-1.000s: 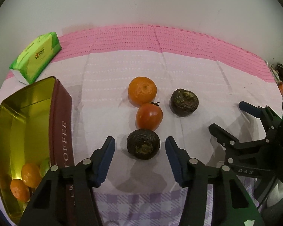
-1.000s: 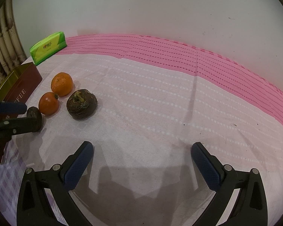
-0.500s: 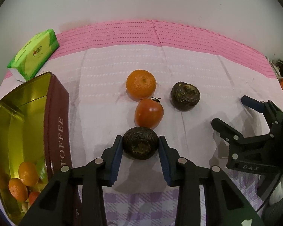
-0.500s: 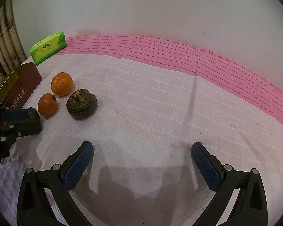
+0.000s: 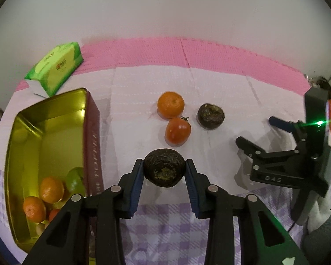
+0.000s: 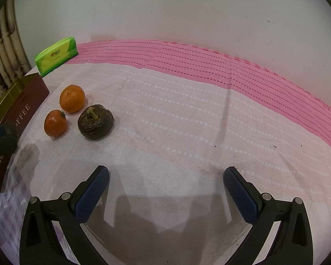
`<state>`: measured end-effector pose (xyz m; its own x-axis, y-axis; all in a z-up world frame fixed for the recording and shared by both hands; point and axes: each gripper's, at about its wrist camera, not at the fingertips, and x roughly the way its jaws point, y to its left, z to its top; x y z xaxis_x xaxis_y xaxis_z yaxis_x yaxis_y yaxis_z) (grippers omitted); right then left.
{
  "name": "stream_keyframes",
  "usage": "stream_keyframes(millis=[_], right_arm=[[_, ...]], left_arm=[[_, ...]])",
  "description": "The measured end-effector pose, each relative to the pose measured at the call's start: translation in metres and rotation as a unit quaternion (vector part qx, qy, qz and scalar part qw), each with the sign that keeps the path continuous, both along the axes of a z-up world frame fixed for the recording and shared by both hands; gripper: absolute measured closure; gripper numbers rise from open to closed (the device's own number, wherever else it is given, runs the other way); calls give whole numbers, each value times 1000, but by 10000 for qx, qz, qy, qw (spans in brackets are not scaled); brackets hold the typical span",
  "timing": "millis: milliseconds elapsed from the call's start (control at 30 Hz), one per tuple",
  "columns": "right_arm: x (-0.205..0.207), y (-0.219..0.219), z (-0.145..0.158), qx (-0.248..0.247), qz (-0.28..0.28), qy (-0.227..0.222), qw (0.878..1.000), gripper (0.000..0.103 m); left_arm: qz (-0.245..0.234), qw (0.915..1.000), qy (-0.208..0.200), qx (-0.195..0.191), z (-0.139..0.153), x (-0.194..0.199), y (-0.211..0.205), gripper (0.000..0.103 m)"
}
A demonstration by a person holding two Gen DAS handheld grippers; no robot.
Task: Organize fruits
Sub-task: 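Grasp the small dark brown fruit with the left tool, then carry the dark brown fruit with the left tool into the tray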
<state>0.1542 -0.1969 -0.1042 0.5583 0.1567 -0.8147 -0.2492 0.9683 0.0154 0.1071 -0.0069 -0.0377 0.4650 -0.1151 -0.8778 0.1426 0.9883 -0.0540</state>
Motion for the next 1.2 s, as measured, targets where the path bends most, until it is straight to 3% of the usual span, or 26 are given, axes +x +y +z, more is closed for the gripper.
stream_keyframes(millis=[233,467,800,1200], right_arm=[[0,0,0,0,0,-1,10000,0],[0,0,0,1,0,-3,10000,0],[0,0,0,2,0,-3,10000,0],[0,0,0,3,0,-5,10000,0]], left_arm=[[197,9994,-268,-14,26,-7,22,70],[763,9960,-444,164,40,-5,77,70],[1511,9868,-281,520,24,4,153,70],[1667,9840,140,617,-10,14,177,70]])
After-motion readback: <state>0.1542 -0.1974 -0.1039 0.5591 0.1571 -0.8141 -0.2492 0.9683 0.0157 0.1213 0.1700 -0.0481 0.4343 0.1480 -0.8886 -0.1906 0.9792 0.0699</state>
